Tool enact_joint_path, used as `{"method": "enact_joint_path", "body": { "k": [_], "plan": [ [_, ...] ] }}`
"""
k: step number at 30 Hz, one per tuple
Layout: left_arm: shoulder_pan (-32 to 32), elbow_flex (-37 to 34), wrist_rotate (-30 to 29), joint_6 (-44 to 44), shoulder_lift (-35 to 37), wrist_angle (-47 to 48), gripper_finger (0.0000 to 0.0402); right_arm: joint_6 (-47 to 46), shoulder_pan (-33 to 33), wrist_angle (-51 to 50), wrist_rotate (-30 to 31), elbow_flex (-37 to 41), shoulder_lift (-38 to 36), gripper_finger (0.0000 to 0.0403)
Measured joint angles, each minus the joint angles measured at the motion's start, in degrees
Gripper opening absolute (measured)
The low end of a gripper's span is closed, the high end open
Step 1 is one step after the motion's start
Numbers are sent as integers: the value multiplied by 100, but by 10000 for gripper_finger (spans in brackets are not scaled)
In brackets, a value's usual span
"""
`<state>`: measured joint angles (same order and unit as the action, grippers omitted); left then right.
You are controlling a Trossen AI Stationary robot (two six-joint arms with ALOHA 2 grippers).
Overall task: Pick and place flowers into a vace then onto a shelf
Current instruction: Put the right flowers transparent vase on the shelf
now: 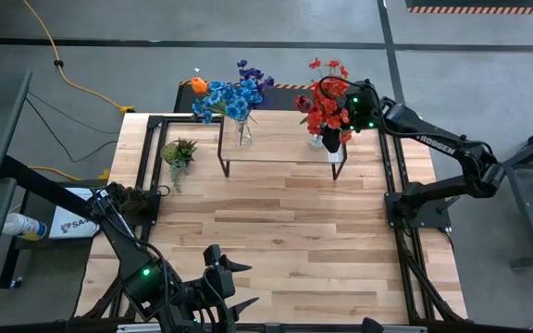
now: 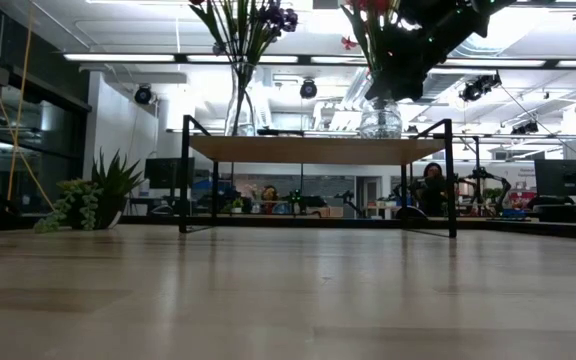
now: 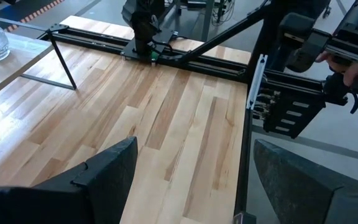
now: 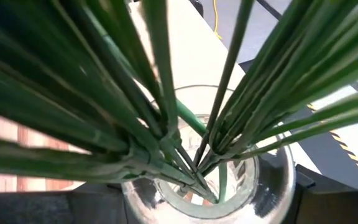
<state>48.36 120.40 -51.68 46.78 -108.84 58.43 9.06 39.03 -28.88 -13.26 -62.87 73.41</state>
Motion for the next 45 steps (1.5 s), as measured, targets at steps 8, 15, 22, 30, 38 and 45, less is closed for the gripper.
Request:
{"method": "enact_joint_path", "body": {
  "k": [8,15,22,30,38,45],
  "plan": [
    [1,0,-4,0,0,0,353,25,-2,4,147,0,0,217],
    [-2,0,-4,0,0,0,353,39,-2,13,151,2,0,220],
    [-2,0,-4,0,0,0,353,46,2,16,14,4,2,221],
    [-2,0,-4,0,0,0,353,44,0,4,-36,4,4,240],
    [-2,0,-3,0,0,0,353,44,0,-9,-39,7,9,273],
    [-2,0,-2,0,0,0,353,44,0,-121,-15,-231,13,277]
  ]
}}
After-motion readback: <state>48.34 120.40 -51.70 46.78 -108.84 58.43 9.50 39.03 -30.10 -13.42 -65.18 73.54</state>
